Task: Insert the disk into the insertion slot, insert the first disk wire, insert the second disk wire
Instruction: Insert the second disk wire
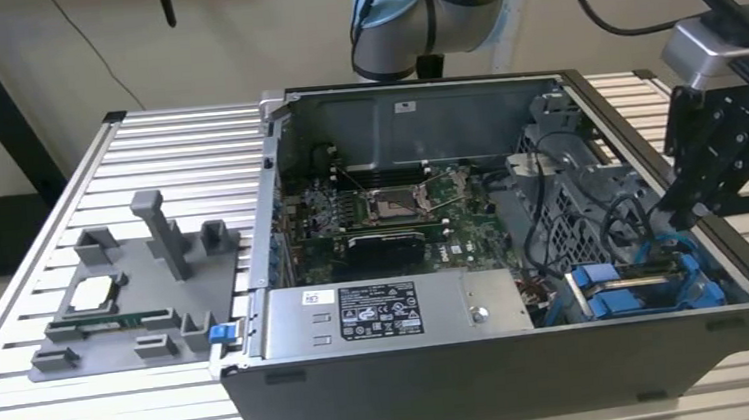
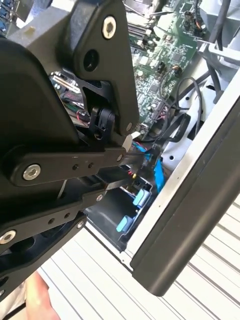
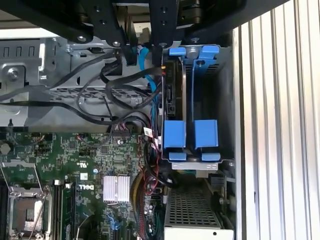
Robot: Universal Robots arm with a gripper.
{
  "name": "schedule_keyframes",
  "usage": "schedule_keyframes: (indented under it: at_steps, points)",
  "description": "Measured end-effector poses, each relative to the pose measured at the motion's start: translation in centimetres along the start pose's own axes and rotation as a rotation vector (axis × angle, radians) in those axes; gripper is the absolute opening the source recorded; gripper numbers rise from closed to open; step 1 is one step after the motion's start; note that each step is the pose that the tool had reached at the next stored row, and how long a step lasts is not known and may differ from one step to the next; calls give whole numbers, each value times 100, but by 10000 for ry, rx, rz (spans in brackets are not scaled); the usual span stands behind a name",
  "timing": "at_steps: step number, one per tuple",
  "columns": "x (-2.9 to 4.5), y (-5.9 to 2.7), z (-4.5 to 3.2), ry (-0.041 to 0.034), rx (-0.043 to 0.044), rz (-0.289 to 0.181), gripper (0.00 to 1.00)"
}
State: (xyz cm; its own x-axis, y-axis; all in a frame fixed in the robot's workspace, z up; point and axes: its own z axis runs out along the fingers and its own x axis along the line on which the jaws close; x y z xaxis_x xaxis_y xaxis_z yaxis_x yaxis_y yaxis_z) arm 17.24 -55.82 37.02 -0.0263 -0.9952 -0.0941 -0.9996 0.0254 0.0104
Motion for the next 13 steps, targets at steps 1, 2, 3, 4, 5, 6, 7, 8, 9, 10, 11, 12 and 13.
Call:
schedule_keyframes:
  at_steps: [1,2,3,4,5,6,7,8,9,10,11,12,13]
  points:
    - [-9,-11,1,0,1,0,100]
    - [-17,-22,1,1,0,0,100]
    - [-26,-32,2,2,0,0,100]
    - [-37,-43,3,5,0,0,100]
    - [-49,-51,4,7,0,0,100]
    - [-62,-60,5,7,1,1,100]
    - [-72,-69,6,8,1,0,100]
    - [-80,-82,7,7,0,0,100]
    - [-81,-103,6,9,1,0,100]
    - [-82,-125,7,8,-2,0,100]
    - [-83,-142,7,7,-12,1,100]
    - [-80,-153,7,8,-32,3,100]
    - [-74,-160,6,10,-56,5,100]
